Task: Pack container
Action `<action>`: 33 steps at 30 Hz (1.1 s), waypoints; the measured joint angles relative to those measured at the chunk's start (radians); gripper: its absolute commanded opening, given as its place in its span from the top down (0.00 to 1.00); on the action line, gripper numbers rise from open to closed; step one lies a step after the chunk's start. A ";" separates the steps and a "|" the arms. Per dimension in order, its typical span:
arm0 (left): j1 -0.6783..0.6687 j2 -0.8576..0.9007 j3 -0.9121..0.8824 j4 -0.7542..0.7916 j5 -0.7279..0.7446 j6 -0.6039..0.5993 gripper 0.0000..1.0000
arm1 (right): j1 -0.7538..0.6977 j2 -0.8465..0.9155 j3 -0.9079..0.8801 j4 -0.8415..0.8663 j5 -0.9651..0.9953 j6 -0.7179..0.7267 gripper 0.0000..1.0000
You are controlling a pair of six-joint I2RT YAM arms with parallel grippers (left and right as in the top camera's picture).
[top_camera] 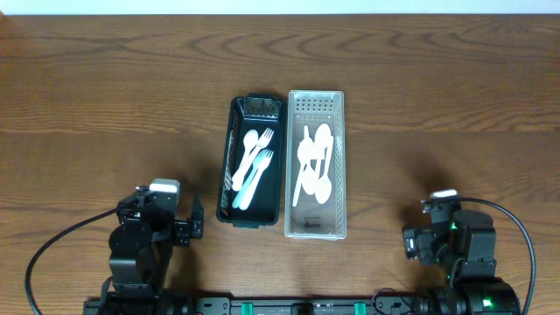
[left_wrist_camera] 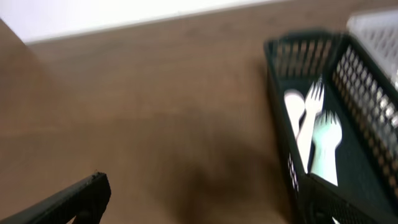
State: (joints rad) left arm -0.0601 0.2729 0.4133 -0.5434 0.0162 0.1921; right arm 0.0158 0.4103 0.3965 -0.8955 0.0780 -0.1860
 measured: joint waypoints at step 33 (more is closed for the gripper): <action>0.000 0.000 0.000 -0.321 0.000 0.000 0.02 | 0.074 -0.399 -0.085 0.483 -0.035 0.005 0.01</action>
State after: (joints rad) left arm -0.0601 0.2729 0.4133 -0.8642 0.0162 0.1925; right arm 0.0895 0.0109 0.3111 -0.4129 0.0429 -0.1806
